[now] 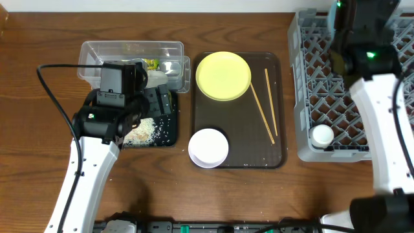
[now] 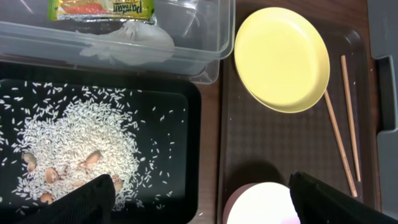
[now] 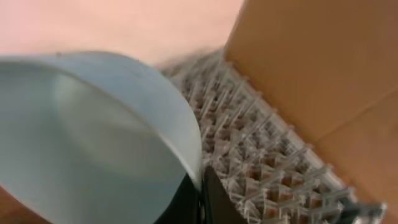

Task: Sort waste into correct bins and load items into the dishwasher rack
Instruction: 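Grasp blue bowl with right gripper and carry it into dish rack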

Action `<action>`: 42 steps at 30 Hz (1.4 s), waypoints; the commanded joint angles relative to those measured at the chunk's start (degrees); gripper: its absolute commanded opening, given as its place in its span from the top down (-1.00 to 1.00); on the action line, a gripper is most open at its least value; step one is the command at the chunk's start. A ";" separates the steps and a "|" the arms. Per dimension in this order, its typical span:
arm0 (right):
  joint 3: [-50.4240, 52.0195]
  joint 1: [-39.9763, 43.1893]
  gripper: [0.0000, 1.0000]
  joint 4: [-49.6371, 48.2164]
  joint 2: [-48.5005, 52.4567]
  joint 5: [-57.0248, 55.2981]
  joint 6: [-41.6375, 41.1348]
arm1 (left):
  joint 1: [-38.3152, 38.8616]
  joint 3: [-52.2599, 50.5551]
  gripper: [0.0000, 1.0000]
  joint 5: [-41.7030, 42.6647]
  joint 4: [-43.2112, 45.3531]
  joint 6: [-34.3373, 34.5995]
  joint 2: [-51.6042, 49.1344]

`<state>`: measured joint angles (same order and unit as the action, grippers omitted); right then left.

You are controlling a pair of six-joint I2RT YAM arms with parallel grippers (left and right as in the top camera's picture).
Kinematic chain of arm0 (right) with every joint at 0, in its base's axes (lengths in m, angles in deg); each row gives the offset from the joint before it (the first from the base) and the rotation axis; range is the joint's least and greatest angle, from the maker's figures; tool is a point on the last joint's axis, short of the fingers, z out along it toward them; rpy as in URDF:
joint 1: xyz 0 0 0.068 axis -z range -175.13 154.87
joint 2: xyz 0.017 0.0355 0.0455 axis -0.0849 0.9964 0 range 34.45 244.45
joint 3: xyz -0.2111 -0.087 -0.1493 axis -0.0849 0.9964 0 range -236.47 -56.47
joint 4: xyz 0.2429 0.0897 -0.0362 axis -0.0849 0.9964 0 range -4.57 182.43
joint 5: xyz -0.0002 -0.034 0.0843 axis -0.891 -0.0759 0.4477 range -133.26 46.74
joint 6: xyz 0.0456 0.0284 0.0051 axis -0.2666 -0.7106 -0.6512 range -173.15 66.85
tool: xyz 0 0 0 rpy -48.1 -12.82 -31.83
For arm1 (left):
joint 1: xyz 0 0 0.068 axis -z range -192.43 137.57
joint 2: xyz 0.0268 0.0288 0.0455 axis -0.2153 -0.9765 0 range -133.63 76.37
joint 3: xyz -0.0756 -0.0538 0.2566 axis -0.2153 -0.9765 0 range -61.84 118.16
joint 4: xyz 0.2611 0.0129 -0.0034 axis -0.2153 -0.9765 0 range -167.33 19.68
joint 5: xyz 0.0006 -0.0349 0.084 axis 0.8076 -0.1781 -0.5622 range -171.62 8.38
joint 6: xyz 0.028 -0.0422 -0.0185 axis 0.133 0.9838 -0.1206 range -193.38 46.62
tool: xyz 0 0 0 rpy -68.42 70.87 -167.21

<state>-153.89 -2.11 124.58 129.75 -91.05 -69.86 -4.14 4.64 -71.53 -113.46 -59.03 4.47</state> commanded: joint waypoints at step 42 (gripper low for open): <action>0.15 -3.15 0.98 -34.40 33.42 -19.28 27.52 | -0.24 0.46 -0.85 -0.50 -0.11 -0.55 -0.35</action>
<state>-153.76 -3.90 89.17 162.28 -107.99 -42.52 -4.14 4.64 -71.53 -113.46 -59.03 4.45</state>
